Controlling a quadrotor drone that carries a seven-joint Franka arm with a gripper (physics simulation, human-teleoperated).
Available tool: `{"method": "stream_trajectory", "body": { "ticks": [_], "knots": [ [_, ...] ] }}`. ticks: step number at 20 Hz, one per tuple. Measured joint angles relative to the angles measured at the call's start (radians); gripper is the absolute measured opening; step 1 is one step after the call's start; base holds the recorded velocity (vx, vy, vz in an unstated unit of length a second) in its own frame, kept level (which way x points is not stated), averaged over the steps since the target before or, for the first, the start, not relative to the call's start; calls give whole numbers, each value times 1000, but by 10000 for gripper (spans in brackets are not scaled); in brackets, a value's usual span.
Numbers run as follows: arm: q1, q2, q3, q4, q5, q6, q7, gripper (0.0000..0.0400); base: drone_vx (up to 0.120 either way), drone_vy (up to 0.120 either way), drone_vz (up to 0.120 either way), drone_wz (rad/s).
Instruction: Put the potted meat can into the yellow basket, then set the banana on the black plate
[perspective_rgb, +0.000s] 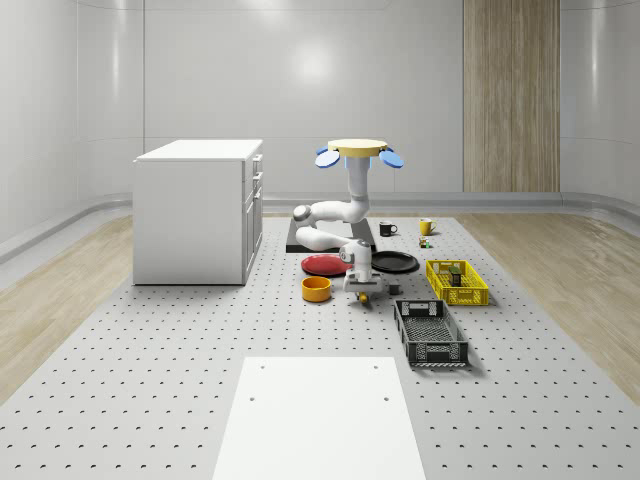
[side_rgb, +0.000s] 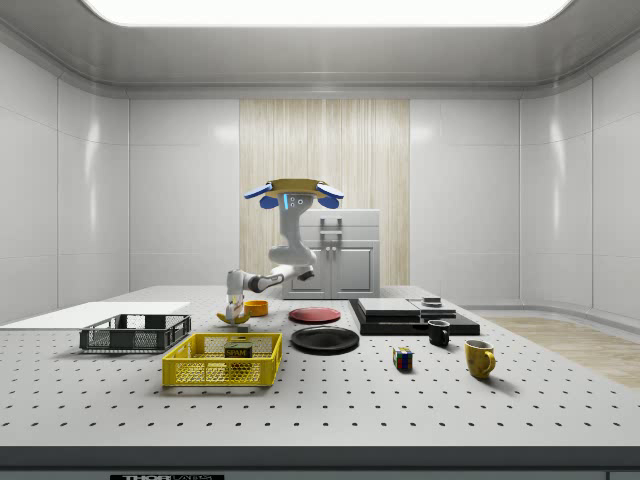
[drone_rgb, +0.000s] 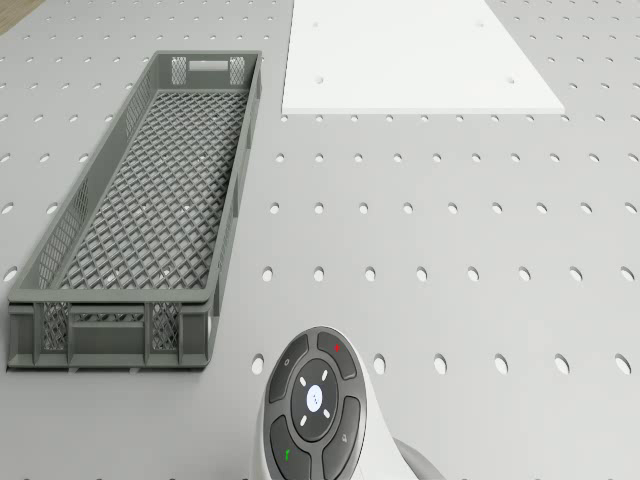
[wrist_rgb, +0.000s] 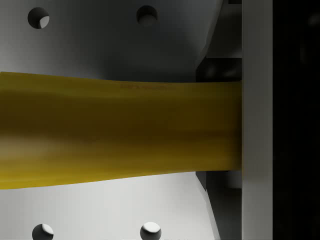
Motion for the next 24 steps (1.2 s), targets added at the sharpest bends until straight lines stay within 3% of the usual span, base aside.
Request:
{"method": "stream_trajectory", "body": {
  "ticks": [4,9,12,24],
  "knots": [
    [10,0,32,-19,28,-21,0,197,0,0,0,0],
    [21,0,78,-43,70,-47,10,200,0,0,120,0],
    [23,-1,93,-50,84,-54,15,200,-120,120,107,0],
    [22,-6,110,-56,101,-56,27,200,-120,120,0,0]
  ]
}}
